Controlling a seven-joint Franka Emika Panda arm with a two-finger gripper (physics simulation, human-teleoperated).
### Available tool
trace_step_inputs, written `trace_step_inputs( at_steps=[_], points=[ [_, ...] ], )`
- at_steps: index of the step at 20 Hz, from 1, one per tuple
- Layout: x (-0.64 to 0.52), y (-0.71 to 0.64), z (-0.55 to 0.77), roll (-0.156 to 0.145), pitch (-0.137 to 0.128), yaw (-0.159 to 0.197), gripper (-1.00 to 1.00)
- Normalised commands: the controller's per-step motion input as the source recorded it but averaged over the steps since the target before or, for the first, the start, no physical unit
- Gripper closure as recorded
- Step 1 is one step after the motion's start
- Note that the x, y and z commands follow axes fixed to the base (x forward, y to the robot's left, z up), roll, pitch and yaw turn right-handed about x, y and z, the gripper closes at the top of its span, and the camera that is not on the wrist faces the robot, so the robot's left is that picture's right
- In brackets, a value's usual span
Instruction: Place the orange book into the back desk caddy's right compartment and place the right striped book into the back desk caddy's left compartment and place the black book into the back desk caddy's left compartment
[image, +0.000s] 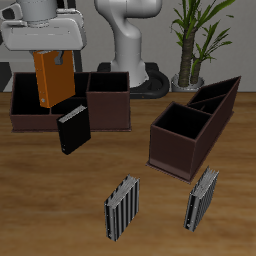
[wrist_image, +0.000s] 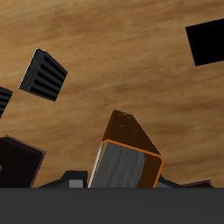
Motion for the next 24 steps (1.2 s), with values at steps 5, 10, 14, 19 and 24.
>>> trace_step_inputs(
  at_steps=[5,10,14,19,24],
  points=[
    [-0.51,0.08,0.24,-0.001,-0.046,0.025,1.00],
    [-0.69,0.35,0.15,0.059,-0.050,0.056,1.00],
    [-0.55,0.37,0.03,0.058,-0.025,0.072,1.00],
    [-0.45,0.22,-0.15,0.027,0.051,0.072,1.00],
    [-0.31,0.01,-0.18,-0.009,0.032,0.052,1.00]
  ],
)
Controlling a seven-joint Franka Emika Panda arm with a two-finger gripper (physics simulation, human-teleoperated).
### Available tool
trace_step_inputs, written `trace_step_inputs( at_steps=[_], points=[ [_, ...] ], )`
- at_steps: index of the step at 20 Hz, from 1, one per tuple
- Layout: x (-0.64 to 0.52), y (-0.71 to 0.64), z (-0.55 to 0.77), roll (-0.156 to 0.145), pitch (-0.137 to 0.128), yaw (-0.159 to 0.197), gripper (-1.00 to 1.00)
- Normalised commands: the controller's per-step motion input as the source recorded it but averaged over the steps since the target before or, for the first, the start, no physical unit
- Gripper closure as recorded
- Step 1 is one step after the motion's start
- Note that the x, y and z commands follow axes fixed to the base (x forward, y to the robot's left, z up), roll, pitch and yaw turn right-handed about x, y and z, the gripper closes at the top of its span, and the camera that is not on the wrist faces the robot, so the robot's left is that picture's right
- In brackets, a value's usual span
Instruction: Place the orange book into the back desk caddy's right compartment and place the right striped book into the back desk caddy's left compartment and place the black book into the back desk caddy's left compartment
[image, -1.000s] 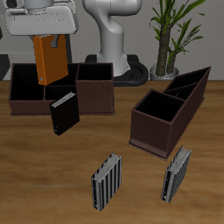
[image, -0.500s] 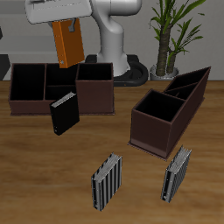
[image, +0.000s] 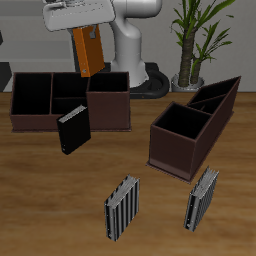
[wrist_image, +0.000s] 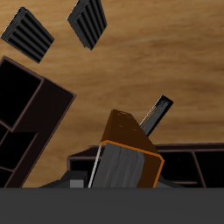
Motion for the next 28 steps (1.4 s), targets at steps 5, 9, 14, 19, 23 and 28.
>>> trace_step_inputs(
  at_steps=[5,9,14,19,23,28],
  points=[
    [-0.39,0.01,-0.07,0.019,-0.006,0.029,1.00],
    [-0.56,0.16,-0.08,-0.015,-0.018,0.047,1.00],
    [-0.27,0.19,-0.10,-0.081,-0.026,0.047,1.00],
    [-0.16,0.17,-0.20,-0.011,0.051,-0.023,1.00],
    [-0.17,0.12,-0.10,-0.030,-0.009,0.022,1.00],
    [0.01,0.10,-0.19,0.019,0.029,0.020,1.00]
  ],
)
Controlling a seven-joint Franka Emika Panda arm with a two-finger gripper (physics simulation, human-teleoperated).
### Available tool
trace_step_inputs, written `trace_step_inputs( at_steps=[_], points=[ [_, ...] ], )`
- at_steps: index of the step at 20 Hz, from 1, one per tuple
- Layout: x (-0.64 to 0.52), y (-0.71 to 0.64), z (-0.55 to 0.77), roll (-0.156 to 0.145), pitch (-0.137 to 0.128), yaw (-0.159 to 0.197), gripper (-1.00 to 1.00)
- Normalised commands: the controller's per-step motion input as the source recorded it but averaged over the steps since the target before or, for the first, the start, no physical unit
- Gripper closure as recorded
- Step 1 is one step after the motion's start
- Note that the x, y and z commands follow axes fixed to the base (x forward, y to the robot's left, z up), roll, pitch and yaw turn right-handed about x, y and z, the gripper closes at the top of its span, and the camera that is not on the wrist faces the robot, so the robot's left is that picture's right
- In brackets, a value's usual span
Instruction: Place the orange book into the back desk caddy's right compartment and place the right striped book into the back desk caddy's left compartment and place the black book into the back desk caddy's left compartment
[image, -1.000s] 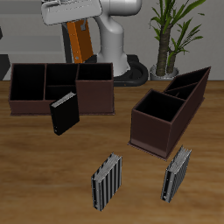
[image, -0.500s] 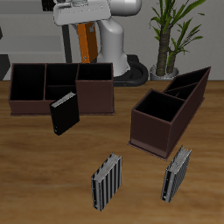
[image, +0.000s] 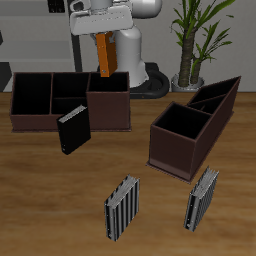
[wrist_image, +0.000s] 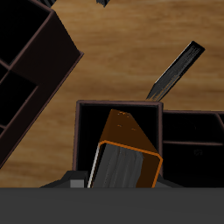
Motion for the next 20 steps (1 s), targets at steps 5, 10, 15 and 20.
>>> trace_step_inputs(
  at_steps=[5,10,15,20],
  points=[
    [0.14,-0.07,-0.23,-0.019,0.064,-0.019,1.00],
    [0.06,-0.06,-0.18,0.004,0.046,0.015,1.00],
    [0.07,0.02,-0.23,0.021,0.070,-0.007,1.00],
    [0.14,0.04,-0.35,0.071,0.122,-0.014,-1.00]
  ],
)
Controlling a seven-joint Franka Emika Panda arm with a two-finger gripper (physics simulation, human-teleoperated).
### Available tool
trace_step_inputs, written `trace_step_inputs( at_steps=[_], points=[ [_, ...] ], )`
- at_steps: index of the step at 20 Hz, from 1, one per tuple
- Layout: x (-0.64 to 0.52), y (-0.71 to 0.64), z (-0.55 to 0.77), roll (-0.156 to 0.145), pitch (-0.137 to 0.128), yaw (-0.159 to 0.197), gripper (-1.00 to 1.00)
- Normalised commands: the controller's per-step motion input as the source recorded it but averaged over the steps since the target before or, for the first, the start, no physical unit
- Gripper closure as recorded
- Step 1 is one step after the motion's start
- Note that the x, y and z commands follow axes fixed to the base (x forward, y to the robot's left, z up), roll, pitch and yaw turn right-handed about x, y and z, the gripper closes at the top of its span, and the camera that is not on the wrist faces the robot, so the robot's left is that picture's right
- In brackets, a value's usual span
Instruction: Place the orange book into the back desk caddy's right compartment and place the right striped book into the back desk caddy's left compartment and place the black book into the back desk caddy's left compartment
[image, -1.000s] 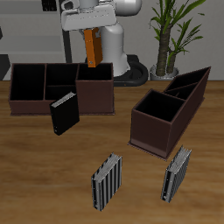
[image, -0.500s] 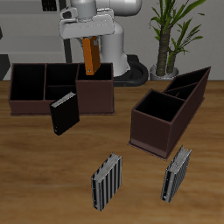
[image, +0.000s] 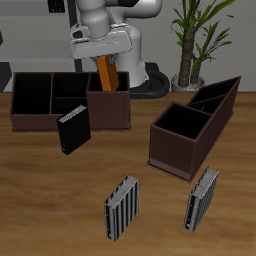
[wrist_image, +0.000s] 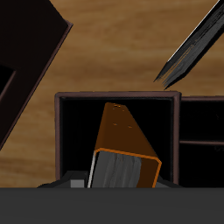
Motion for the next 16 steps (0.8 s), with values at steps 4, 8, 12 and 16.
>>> trace_step_inputs(
  at_steps=[4,8,12,16],
  points=[
    [0.15,-0.11,-0.09,-0.008,0.043,-0.017,-1.00],
    [0.09,-0.06,0.01,-0.005,0.019,-0.025,-1.00],
    [0.07,-0.03,0.10,-0.011,-0.016,0.013,-1.00],
    [0.21,-0.20,0.33,-0.058,-0.053,-0.022,-1.00]
  ],
)
